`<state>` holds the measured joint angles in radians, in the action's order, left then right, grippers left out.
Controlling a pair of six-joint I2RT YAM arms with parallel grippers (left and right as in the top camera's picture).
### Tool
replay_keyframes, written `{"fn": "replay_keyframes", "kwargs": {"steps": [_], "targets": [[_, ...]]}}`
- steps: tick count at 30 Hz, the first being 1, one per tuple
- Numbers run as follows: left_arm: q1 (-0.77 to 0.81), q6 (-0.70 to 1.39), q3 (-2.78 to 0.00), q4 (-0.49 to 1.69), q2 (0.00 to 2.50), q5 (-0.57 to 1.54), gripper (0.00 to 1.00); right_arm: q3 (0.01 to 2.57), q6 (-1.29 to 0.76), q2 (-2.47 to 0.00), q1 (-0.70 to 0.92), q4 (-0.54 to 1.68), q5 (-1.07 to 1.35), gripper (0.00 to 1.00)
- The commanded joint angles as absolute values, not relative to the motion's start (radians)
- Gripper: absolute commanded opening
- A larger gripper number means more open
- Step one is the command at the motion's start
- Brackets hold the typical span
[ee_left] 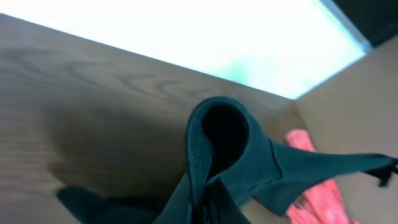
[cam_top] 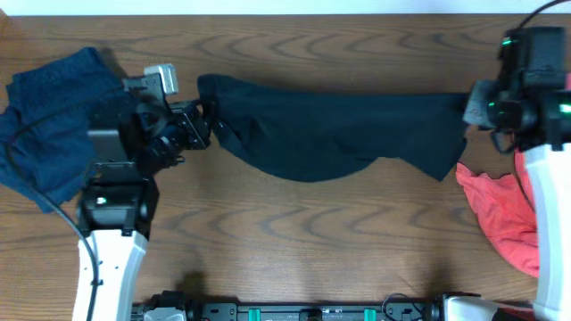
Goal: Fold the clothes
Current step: 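Hold the black t-shirt with both grippers and stretch it taut, then lift the black t-shirt with both grippers, swing it forward, lay it flat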
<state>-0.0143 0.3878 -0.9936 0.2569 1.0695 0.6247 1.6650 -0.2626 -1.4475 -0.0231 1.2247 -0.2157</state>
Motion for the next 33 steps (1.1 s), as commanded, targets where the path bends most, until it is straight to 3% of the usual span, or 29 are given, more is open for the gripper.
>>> {"fn": "replay_keyframes", "kwargs": {"steps": [1, 5, 13, 17, 27, 33], "targets": [[-0.076, 0.375, -1.110, 0.349, 1.056, 0.694, 0.06, 1.751, -0.245, -1.411, -0.082, 1.267, -0.277, 0.01], [-0.109, 0.333, -1.206, 0.514, 1.056, 0.708, 0.06, 1.822, -0.201, -1.390, -0.096, 1.309, -0.247, 0.01], [-0.118, 0.018, -1.473, 0.914, 1.056, 0.706, 0.06, 1.974, -0.166, -1.363, -0.113, 1.404, -0.224, 0.01], [-0.118, -0.007, -1.548, 0.997, 1.056, 0.657, 0.06, 2.029, -0.134, -1.359, -0.115, 1.434, -0.199, 0.01], [-0.093, -0.007, -1.550, 0.908, 1.277, 0.639, 0.06, 1.965, -0.094, -1.518, -0.115, 1.409, -0.134, 0.01], [-0.066, -0.001, -1.550, 0.546, 1.551, 0.639, 0.06, 1.949, -0.046, -1.750, -0.115, 1.156, -0.078, 0.01]]}}
